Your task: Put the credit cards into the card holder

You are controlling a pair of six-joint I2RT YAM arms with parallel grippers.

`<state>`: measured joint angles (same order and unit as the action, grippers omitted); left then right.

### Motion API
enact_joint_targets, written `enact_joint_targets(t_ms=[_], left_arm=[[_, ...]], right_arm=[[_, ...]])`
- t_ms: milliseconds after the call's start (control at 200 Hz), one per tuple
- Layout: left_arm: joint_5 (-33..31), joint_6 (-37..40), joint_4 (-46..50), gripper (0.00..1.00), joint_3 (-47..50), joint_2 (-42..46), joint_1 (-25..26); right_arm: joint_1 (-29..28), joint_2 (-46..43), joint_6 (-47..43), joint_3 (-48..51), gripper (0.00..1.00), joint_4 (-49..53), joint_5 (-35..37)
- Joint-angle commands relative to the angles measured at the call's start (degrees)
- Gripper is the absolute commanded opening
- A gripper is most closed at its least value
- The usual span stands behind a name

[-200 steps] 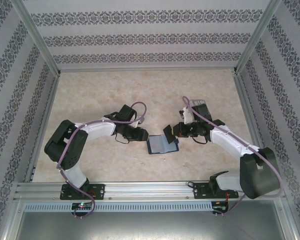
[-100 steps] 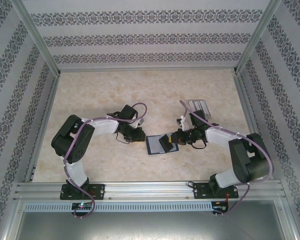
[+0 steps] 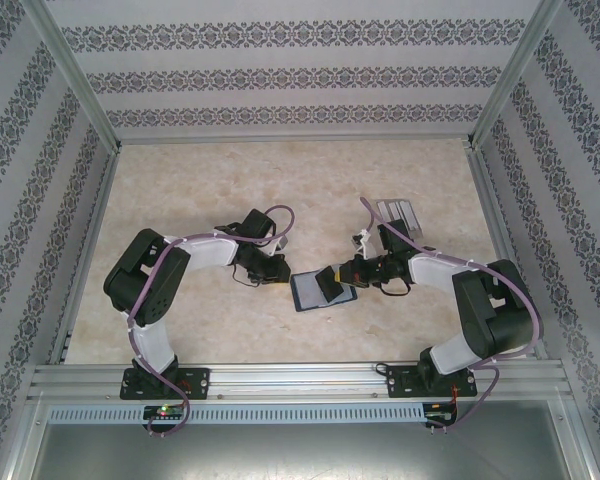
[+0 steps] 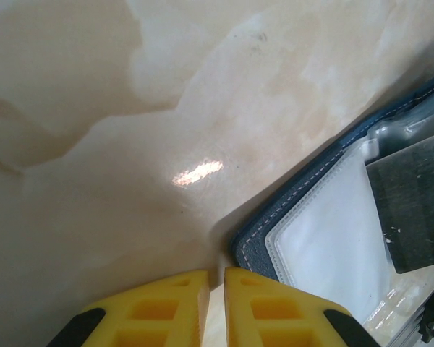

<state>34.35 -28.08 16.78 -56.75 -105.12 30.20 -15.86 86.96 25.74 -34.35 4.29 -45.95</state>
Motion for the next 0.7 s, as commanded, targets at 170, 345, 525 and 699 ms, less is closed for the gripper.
enact_joint_targets(t_ms=[170, 345, 525, 699], left_arm=[[-2.2, -1.9, -3.0, 0.17, -0.5, -4.6, 1.3], [-3.3, -1.5, -1.7, 0.17, -1.4, -4.6, 1.5], [-3.5, -1.4, -0.2, 0.16, -2.4, -5.6, 1.5], [-3.4, -1.6, -0.1, 0.15, -2.8, -5.6, 1.6]], right_arm=[[0.0, 4.0, 6.3, 3.4, 0.0, -9.2, -2.8], [-0.7, 4.3, 7.3, 3.2, 0.0, -10.7, -2.2], [-2.0, 4.3, 7.8, 3.1, 0.0, -11.7, 0.4], [-3.1, 5.7, 6.6, 1.9, 0.0, -11.9, 1.2]])
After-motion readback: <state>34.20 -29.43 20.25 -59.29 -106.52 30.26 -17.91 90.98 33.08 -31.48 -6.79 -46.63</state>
